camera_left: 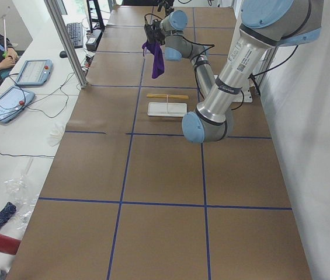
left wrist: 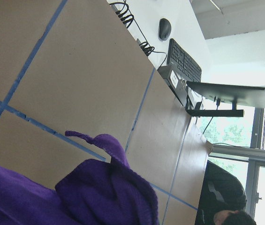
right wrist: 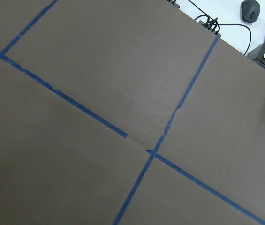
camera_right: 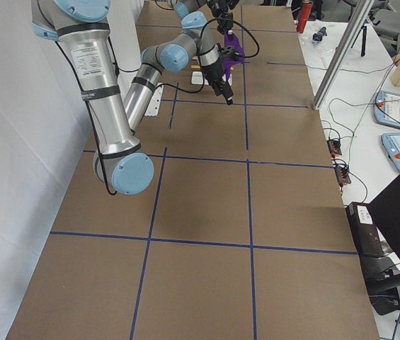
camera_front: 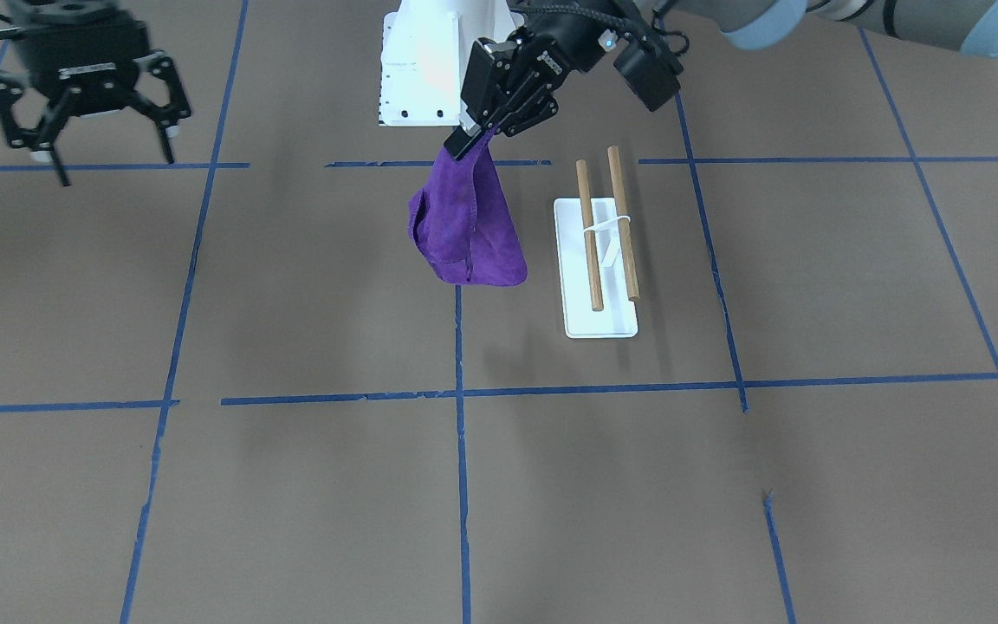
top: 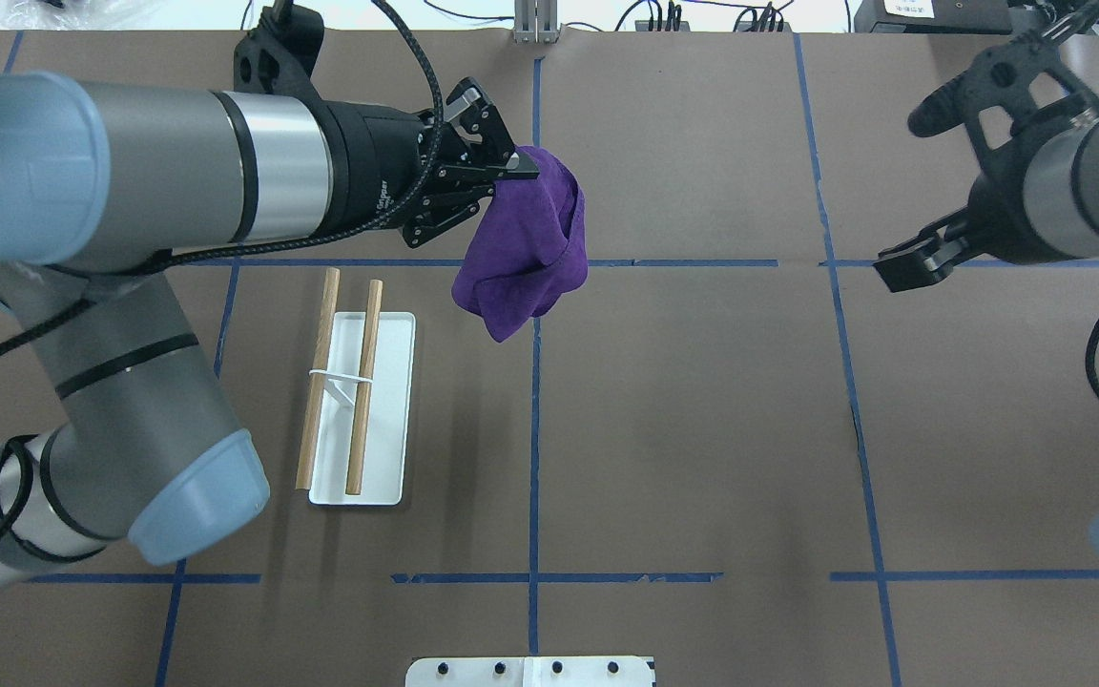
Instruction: Hang towel on rack
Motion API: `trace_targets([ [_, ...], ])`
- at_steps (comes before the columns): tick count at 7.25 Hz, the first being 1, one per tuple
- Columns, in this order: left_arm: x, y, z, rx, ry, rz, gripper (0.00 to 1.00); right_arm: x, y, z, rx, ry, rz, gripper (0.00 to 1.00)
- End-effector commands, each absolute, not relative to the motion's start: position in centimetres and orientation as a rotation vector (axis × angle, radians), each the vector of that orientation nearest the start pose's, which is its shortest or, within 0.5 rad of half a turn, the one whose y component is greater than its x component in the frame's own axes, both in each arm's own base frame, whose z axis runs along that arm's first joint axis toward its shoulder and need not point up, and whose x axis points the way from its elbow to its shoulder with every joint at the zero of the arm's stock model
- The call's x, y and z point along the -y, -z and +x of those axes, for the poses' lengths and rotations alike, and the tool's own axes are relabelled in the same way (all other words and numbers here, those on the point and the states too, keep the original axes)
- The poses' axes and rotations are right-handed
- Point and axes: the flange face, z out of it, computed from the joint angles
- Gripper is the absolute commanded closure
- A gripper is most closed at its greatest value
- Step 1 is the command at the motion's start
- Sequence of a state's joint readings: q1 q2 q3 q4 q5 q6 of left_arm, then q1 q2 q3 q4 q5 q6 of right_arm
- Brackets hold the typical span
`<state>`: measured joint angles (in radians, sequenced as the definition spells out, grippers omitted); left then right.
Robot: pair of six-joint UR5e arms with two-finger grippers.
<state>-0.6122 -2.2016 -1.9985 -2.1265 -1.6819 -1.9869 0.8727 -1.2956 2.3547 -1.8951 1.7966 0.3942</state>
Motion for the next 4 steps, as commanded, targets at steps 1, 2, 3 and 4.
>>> trace_targets([
  [1, 37.7, -5.5, 37.4, -1.541, 0.857, 0.135, 1.00, 44.6, -28.5, -14.7, 0.637, 0.314, 0.363, 0.00],
  [2, 37.0, -5.2, 35.9, -1.511, 0.900, 0.118, 1.00, 45.2, -31.2, -12.2, 0.635, 0.325, 0.321, 0.00],
  [3, 36.8, -7.0, 35.8, -1.440, 0.975, 0.076, 1.00, 45.8, -34.2, -9.9, 0.631, 0.356, 0.289, 0.00],
  [4, 37.1, -8.2, 36.0, -1.404, 1.050, 0.063, 1.00, 46.1, -36.6, -8.1, 0.622, 0.357, 0.261, 0.00],
])
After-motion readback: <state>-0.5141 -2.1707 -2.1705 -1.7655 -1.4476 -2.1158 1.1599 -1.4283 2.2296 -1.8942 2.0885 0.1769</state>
